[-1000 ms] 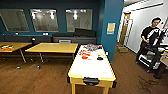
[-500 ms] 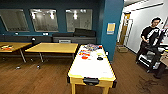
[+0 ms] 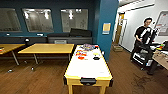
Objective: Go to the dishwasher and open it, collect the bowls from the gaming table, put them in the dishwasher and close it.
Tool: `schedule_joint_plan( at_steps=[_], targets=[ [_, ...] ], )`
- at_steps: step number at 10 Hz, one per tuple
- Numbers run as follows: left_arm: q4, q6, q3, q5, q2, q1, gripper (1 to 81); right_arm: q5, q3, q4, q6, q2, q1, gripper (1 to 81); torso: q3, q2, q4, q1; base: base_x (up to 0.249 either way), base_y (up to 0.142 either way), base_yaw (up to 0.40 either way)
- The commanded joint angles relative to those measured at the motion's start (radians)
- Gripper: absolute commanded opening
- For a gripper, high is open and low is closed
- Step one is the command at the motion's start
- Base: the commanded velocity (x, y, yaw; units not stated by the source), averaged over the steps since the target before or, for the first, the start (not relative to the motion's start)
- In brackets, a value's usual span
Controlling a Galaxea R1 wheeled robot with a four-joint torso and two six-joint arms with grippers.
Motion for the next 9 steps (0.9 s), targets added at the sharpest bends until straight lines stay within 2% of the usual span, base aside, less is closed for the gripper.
schedule_joint_plan(
  at_steps=[1, 2, 3, 9],
  targets=[
    [0.006, 0.006, 0.006, 0.037, -0.001, -0.059, 1.0, -0.053, -0.004, -0.013, -0.003, -0.013, 0.025, 1.0, 0.000, 0.000, 0.000, 0.000, 0.000, 0.000, -0.395],
    [0.007, 0.013, 0.006, 0.037, 0.000, -0.059, 1.0, -0.054, -0.013, -0.013, -0.003, -0.010, 0.026, 1.0, 0.000, 0.000, 0.000, 0.000, 0.000, 0.000, -0.395],
    [0.007, 0.033, 0.006, 0.037, 0.002, -0.059, 1.0, -0.054, -0.027, -0.014, -0.005, -0.006, 0.026, 1.0, 0.000, 0.000, 0.000, 0.000, 0.000, 0.000, -0.395],
    [0.004, 0.036, 0.006, 0.031, 0.008, -0.056, 1.0, -0.053, -0.108, -0.017, -0.006, 0.059, 0.022, 1.0, 0.000, 0.000, 0.000, 0.000, 0.000, 0.000, -0.395]
  ],
)
